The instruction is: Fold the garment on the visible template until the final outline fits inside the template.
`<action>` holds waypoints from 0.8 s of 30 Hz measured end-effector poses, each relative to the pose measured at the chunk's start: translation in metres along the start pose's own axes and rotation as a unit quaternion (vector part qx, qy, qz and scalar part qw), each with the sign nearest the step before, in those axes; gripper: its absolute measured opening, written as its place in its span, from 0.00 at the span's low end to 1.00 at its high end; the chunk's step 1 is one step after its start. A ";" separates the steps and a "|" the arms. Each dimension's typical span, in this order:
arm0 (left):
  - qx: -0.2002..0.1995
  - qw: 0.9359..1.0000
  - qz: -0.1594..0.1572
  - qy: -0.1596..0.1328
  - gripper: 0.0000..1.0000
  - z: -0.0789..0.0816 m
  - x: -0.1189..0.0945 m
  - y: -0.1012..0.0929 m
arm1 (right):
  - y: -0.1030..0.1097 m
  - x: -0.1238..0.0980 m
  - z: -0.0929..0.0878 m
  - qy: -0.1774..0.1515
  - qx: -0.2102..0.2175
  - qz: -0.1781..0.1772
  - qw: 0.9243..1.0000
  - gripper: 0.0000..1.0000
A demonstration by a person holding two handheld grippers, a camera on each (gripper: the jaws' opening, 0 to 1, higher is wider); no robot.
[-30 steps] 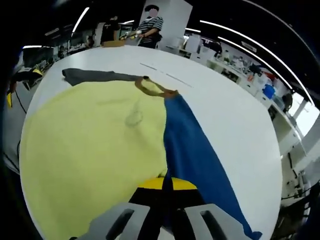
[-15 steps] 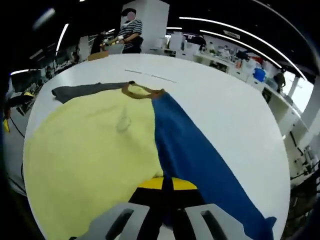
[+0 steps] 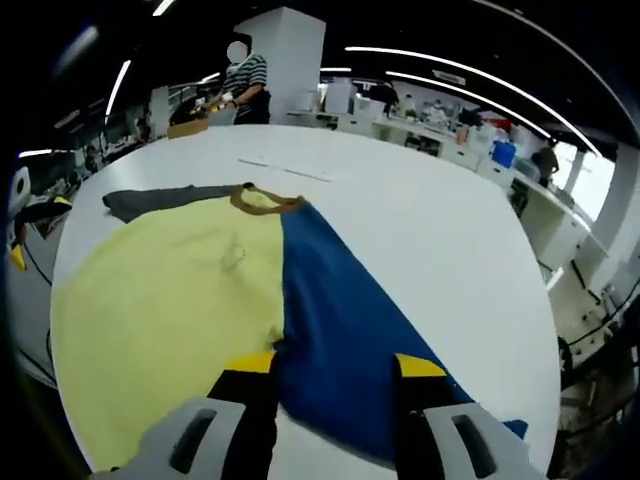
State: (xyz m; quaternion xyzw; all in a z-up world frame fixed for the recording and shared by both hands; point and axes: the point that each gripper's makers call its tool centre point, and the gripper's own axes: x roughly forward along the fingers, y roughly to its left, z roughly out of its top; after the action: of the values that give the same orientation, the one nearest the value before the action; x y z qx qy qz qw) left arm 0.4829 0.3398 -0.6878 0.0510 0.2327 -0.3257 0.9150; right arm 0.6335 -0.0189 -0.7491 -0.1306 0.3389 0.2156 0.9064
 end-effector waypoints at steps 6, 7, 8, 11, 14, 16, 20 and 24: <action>0.001 1.000 -0.004 0.000 0.95 0.001 0.002 -0.002 | -0.015 -0.017 -0.013 0.007 0.012 -0.022 1.000 0.48; 0.001 1.000 -0.004 0.000 0.95 0.001 0.002 -0.002 | -0.017 -0.020 -0.016 0.008 0.014 -0.024 1.000 0.48; 0.002 1.000 -0.005 0.000 0.96 0.001 0.003 -0.003 | -0.021 -0.023 -0.020 0.012 0.016 -0.029 0.999 0.48; 0.002 1.000 -0.007 -0.001 0.96 0.001 0.003 -0.004 | -0.031 -0.031 -0.029 0.018 0.020 -0.041 0.999 0.48; 0.002 1.000 -0.007 -0.001 0.96 0.002 0.003 -0.004 | -0.045 -0.041 -0.041 0.025 0.031 -0.056 0.998 0.47; 0.001 1.000 -0.007 -0.001 0.96 0.002 0.003 -0.005 | -0.052 -0.048 -0.047 0.027 0.040 -0.065 0.997 0.47; 0.000 1.000 -0.007 0.004 0.94 0.001 0.004 -0.005 | -0.064 -0.058 -0.057 0.029 0.053 -0.084 0.995 0.45; 0.000 1.000 -0.007 0.005 0.94 0.001 0.004 -0.007 | -0.076 -0.068 -0.065 0.027 0.066 -0.106 0.992 0.43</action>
State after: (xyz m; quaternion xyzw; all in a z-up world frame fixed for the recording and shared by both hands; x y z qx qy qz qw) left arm 0.4817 0.3317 -0.6881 0.0513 0.2372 -0.3322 0.9115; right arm 0.5879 -0.1308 -0.7444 -0.1108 0.3612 0.0921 0.9213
